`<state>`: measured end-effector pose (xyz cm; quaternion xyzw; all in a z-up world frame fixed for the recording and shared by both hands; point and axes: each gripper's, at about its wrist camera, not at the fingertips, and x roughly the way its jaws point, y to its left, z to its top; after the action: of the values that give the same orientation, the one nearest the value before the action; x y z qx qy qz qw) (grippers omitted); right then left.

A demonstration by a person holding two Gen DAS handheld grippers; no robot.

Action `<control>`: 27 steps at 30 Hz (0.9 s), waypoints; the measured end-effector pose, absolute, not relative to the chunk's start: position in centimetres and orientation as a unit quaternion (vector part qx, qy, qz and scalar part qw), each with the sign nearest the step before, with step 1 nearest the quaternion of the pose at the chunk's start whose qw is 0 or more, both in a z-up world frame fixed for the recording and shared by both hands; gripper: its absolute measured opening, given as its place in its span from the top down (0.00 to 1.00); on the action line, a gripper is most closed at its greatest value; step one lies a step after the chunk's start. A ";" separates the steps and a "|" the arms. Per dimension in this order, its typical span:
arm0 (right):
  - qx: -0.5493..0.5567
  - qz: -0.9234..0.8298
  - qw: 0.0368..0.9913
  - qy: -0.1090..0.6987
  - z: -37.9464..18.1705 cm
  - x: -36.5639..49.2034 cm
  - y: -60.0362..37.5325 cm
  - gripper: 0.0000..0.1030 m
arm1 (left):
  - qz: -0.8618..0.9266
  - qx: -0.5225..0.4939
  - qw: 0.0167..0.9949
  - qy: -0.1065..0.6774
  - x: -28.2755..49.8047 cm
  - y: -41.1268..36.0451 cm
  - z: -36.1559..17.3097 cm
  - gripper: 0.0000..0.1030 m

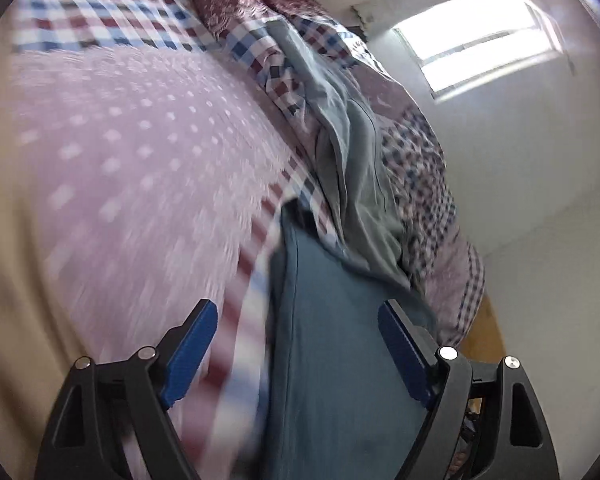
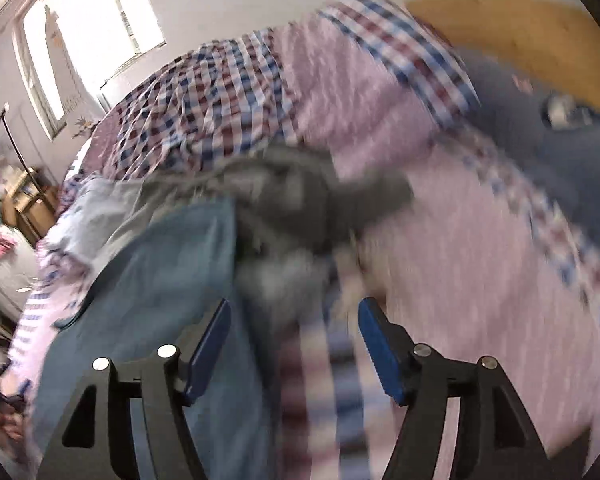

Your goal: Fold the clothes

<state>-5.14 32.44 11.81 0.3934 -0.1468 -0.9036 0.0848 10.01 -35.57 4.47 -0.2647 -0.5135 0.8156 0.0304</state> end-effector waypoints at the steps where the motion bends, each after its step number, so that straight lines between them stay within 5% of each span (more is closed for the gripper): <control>1: 0.398 -0.898 0.090 -0.167 11.2 -3.4 32.9 0.32 | 0.817 -0.270 0.032 -0.508 11.4 -34.9 4.6 0.17; 7: 0.427 -0.854 0.104 -0.277 7.4 4.7 34.2 0.32 | 0.826 -0.299 0.041 -0.476 19.7 -30.9 5.2 0.17; 16: 0.440 -0.827 0.128 -0.325 4.1 6.4 33.9 0.32 | 0.810 -0.331 0.033 -0.482 20.5 -28.1 2.4 0.17; 17: 0.440 -0.822 0.136 -0.333 3.9 6.1 33.7 0.35 | 0.811 -0.333 0.030 -0.480 20.5 -28.1 2.3 0.17; 19: 0.450 -0.815 0.143 -0.336 3.3 5.4 33.2 0.68 | 0.815 -0.336 0.027 -0.471 20.4 -27.7 2.3 0.17; 20: 0.458 -0.812 0.142 -0.334 2.9 5.0 32.9 0.93 | 0.818 -0.337 0.025 -0.466 20.3 -27.6 2.3 0.17; 27: 0.436 -0.833 0.117 -0.321 4.8 5.2 35.6 0.94 | 0.814 -0.335 0.026 -0.474 19.6 -27.9 1.9 0.17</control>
<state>5.23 35.62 4.85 0.4358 -0.3212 -0.8326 0.1167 19.62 -27.87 1.94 -0.3346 -0.4738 0.8141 0.0262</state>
